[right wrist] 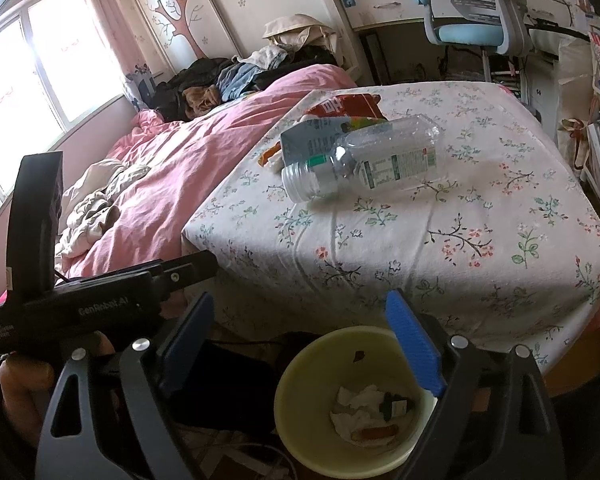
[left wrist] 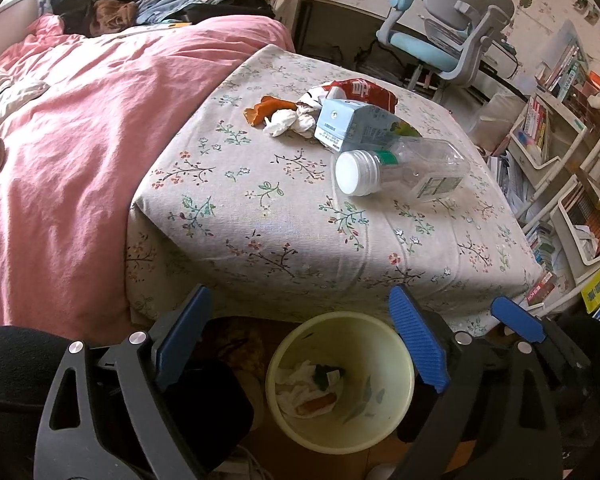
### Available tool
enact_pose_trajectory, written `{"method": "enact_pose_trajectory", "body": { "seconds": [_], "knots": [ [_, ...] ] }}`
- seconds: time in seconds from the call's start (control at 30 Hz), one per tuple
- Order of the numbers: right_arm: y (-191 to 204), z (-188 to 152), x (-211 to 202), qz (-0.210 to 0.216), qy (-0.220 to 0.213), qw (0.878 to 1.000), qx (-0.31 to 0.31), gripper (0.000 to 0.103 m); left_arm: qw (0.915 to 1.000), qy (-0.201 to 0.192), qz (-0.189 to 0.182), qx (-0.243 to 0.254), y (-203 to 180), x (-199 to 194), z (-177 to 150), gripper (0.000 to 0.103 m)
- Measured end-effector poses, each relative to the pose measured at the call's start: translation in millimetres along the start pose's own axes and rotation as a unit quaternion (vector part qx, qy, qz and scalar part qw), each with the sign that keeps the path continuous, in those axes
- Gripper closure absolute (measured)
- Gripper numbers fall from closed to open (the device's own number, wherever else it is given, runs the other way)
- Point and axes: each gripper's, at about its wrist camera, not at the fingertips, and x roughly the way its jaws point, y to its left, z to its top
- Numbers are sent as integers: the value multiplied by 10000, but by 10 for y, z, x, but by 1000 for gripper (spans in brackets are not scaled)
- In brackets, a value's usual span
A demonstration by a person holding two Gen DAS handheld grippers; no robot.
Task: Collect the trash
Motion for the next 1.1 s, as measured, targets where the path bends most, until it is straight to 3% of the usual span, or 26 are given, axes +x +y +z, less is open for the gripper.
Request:
{"method": "enact_pose_trajectory", "body": {
  "seconds": [1.1],
  "knots": [
    [11,-26,63,42,91,9999,84,17,10000,39,7,-13,11,29,-12,13]
  ]
}}
